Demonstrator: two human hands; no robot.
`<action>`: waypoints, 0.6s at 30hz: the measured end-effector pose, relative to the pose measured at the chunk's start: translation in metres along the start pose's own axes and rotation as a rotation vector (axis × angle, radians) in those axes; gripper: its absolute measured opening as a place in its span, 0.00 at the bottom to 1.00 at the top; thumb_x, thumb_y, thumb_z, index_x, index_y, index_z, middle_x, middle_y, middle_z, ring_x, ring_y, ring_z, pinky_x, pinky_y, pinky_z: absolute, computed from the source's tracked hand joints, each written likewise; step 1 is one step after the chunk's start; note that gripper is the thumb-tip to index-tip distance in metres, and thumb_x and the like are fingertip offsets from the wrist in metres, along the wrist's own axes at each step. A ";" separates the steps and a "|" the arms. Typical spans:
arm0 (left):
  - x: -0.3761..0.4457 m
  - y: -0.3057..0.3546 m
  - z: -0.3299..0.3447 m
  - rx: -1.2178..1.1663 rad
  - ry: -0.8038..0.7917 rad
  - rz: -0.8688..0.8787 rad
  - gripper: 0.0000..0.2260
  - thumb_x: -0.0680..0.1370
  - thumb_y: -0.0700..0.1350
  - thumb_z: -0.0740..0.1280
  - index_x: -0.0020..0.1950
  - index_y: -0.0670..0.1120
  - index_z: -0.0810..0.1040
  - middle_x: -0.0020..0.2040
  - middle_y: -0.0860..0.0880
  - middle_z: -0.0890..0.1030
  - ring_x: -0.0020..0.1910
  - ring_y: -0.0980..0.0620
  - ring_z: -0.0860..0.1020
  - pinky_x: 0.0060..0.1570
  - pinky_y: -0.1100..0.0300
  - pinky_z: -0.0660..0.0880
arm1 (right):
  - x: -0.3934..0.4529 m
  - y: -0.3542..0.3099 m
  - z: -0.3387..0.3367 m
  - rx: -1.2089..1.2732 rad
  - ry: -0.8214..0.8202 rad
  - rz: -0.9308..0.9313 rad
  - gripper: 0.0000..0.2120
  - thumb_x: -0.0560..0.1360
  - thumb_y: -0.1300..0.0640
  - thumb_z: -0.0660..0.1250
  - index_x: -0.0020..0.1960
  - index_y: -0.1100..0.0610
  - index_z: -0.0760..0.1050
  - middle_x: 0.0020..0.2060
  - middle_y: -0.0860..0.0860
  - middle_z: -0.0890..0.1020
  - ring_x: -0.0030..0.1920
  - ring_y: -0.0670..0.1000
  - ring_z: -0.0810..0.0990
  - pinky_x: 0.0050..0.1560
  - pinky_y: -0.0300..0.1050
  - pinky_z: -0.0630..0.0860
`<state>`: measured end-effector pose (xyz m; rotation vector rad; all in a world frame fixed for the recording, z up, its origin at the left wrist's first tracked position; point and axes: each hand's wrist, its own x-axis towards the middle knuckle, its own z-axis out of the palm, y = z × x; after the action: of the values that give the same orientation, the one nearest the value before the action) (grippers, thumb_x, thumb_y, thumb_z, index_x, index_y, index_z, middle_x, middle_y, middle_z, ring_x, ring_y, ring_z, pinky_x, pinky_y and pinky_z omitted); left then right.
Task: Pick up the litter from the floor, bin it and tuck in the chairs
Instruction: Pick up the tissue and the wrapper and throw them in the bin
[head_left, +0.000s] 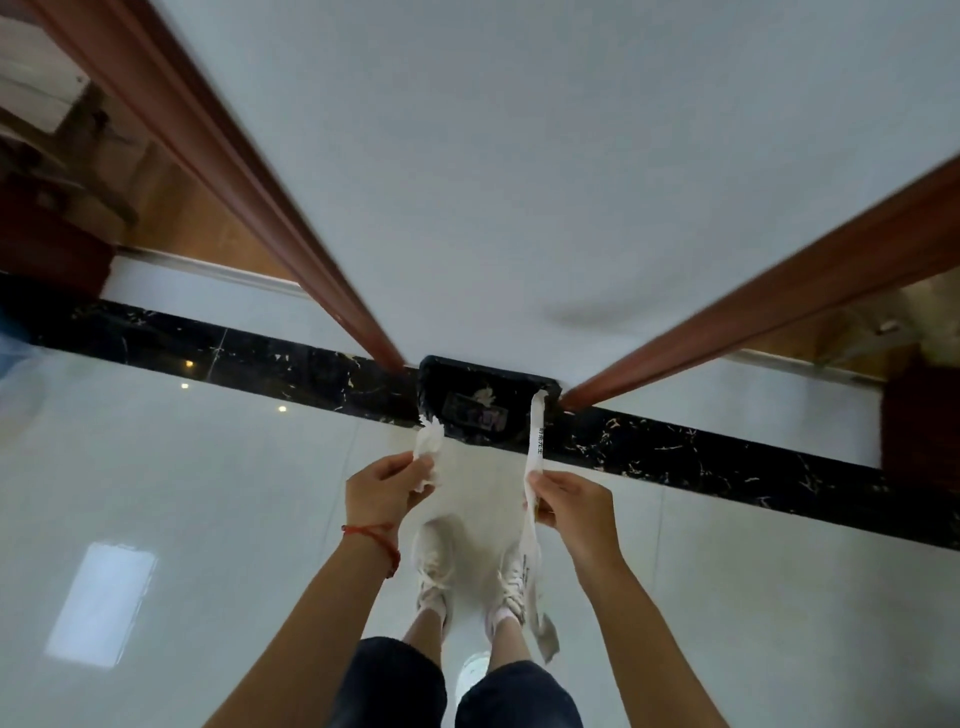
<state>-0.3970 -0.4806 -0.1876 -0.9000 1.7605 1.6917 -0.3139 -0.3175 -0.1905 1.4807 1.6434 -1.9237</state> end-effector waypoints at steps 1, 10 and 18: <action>0.010 -0.006 0.003 0.007 0.002 -0.008 0.05 0.70 0.34 0.70 0.45 0.35 0.79 0.37 0.43 0.79 0.36 0.49 0.77 0.35 0.63 0.80 | 0.010 0.004 0.002 -0.008 -0.004 0.003 0.07 0.73 0.64 0.67 0.46 0.68 0.80 0.36 0.61 0.81 0.35 0.54 0.78 0.33 0.34 0.79; 0.085 -0.043 0.017 -0.012 0.009 -0.086 0.03 0.71 0.33 0.68 0.43 0.37 0.78 0.38 0.43 0.78 0.38 0.48 0.77 0.34 0.64 0.80 | 0.086 0.041 0.018 -0.062 0.021 0.041 0.06 0.72 0.63 0.68 0.47 0.65 0.80 0.39 0.61 0.82 0.38 0.55 0.80 0.41 0.42 0.81; 0.137 -0.051 0.044 -0.077 0.000 -0.187 0.06 0.72 0.33 0.68 0.47 0.33 0.77 0.38 0.42 0.78 0.36 0.49 0.77 0.31 0.65 0.79 | 0.106 0.050 0.015 -0.093 0.050 0.042 0.05 0.73 0.63 0.68 0.45 0.63 0.81 0.41 0.64 0.82 0.39 0.56 0.79 0.39 0.40 0.81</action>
<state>-0.4478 -0.4507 -0.3288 -1.0641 1.5671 1.6465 -0.3376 -0.3029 -0.3049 1.5258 1.6846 -1.7775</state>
